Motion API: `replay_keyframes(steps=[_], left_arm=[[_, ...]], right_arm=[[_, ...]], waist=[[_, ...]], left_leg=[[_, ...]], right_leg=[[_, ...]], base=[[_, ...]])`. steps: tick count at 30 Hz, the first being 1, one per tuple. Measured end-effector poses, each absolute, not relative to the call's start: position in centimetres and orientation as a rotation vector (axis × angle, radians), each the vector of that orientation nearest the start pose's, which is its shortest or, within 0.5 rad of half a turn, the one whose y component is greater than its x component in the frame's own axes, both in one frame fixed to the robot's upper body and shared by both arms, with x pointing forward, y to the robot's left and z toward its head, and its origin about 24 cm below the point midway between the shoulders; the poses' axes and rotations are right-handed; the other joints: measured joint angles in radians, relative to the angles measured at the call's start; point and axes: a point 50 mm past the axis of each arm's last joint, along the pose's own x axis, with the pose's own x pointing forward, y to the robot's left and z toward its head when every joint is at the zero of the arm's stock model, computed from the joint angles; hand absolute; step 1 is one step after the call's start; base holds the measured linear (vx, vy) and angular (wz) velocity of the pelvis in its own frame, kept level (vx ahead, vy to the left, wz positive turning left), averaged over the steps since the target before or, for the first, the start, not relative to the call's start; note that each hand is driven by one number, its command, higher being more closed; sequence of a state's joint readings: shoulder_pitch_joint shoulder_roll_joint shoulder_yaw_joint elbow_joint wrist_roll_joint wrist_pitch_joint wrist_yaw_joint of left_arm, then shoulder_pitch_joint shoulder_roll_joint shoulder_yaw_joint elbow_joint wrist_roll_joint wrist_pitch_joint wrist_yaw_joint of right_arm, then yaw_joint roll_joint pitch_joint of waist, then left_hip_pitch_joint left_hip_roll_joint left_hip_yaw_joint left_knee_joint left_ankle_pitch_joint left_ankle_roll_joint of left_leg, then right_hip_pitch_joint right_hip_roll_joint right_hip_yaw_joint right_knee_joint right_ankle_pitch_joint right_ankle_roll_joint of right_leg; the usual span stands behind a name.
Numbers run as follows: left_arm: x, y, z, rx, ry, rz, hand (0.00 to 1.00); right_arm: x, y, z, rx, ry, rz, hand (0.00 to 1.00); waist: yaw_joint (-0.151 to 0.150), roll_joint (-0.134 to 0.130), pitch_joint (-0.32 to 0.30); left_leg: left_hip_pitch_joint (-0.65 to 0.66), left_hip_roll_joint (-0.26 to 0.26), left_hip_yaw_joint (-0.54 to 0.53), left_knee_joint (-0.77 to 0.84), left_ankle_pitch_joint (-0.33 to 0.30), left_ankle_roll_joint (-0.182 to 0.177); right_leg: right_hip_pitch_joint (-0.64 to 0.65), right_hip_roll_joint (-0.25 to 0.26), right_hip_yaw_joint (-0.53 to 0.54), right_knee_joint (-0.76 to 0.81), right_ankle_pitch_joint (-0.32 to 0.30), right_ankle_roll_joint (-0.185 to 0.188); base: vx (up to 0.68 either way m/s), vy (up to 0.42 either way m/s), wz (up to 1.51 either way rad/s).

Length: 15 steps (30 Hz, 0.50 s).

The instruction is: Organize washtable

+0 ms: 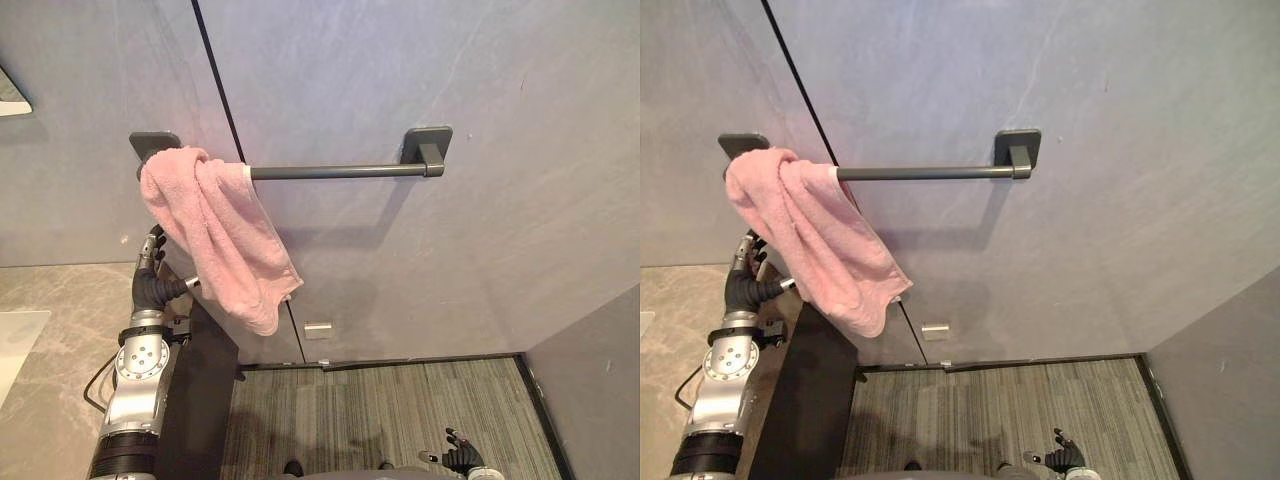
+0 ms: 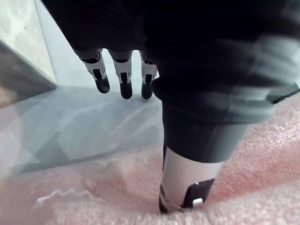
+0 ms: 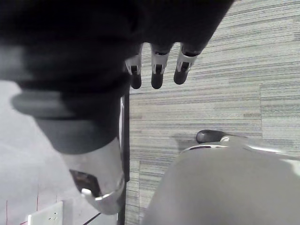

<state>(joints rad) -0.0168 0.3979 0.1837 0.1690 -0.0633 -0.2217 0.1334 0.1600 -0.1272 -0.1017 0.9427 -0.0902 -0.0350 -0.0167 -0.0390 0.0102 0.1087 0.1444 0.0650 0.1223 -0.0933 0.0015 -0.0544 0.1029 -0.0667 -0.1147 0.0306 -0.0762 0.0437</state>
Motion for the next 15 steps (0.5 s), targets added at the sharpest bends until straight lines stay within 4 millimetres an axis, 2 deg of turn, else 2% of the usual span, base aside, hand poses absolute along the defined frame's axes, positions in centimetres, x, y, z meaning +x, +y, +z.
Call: replay_keyframes(steps=[5,15], left_arm=[[25.0,26.3,6.1,0.358,-0.12,0.244,1.0],[25.0,26.3,6.2,0.355,-0.125,0.245,1.0]], right_arm=[[8.7,-21.7,-15.4,-0.153,1.061,-0.154,0.0],[9.4,-21.7,-15.0,-0.155,1.026,-0.155,0.0]], waist=[[-0.005,-0.001,0.0],[-0.01,-0.003,-0.001]], left_leg=[[-0.001,0.0,0.002,0.0,0.0,0.0],[0.001,0.0,0.01,0.0,0.0,0.0]], right_leg=[[0.004,0.0,0.002,0.0,0.002,0.0],[0.016,0.001,0.008,-0.032,0.024,0.0]], base=[[0.0,0.0,0.0],[-0.01,-0.004,-0.01]])
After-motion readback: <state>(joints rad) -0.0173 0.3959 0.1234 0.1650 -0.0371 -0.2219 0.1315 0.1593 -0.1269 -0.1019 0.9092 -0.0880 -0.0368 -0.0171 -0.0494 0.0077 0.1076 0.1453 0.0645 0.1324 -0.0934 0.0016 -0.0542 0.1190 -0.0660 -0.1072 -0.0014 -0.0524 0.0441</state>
